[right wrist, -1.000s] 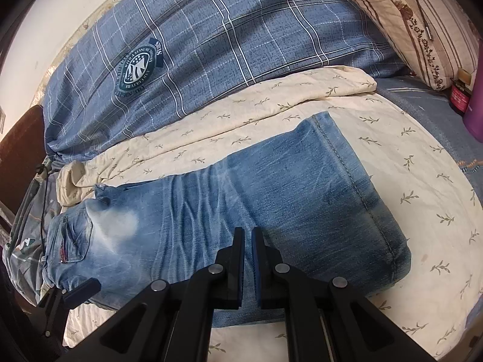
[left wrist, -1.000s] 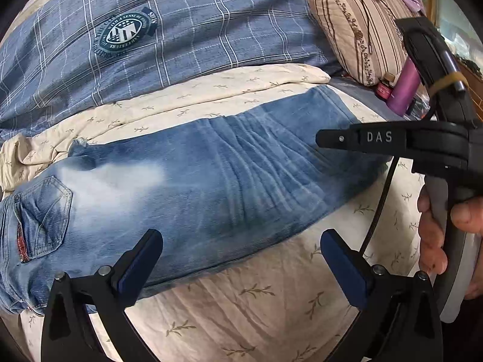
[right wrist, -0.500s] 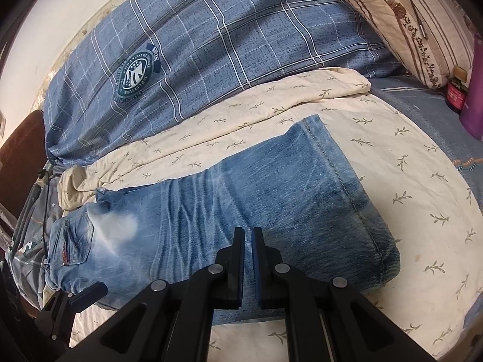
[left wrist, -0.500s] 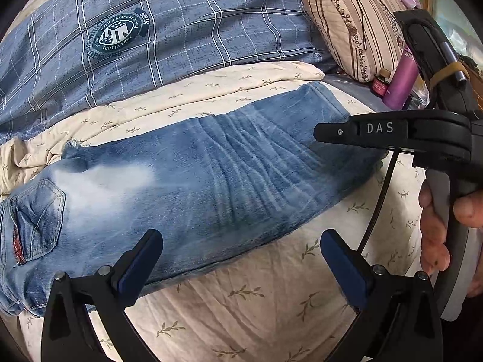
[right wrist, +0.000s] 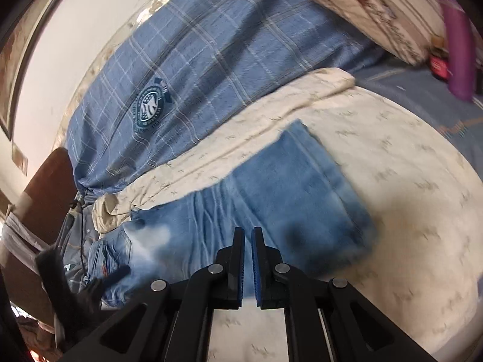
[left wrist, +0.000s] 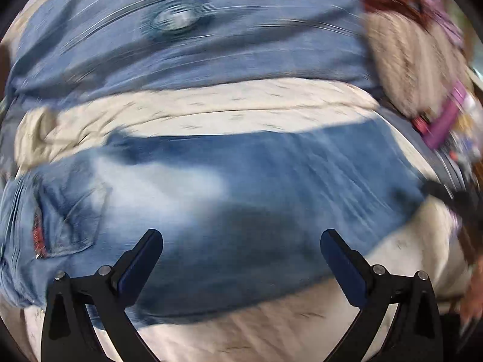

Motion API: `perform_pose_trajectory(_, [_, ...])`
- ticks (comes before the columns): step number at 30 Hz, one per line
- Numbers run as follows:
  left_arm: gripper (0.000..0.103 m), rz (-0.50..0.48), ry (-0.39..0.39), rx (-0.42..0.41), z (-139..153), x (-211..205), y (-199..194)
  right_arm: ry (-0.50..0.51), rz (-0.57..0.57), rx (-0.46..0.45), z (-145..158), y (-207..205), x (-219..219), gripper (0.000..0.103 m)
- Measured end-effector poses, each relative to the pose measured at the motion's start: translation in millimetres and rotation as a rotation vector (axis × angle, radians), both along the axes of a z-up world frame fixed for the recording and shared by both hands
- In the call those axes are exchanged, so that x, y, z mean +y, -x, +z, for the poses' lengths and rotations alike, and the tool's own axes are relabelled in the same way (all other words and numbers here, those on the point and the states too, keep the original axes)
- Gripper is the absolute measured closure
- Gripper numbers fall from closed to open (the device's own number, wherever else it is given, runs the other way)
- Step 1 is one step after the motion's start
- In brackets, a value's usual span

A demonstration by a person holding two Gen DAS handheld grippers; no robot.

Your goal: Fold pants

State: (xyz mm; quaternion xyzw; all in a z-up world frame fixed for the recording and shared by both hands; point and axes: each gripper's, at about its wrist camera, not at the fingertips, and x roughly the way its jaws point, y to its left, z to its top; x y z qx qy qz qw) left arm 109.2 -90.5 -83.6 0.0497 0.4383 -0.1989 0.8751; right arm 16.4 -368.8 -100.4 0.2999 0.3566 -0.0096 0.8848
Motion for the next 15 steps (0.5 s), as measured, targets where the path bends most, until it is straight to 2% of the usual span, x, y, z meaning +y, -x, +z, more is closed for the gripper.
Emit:
perform_pose_trajectory(2, [0.0, 0.076, 0.0, 0.009, 0, 14, -11, -0.045, -0.007, 0.015, -5, 12, -6, 0.095])
perform_pose_trajectory(6, [0.0, 0.155, -0.042, -0.003, -4, 24, -20, -0.137, -0.048, 0.024, -15, 27, -19, 0.096])
perform_pose_trajectory(11, [0.0, 0.171, -0.093, 0.036, -16, 21, -27, -0.263, -0.114, 0.078, -31, 31, -38, 0.095])
perform_pose_trajectory(15, [0.0, 0.164, -0.121, 0.053, -22, 16, -26, -0.332, -0.157, 0.085, -42, 33, -50, 0.094])
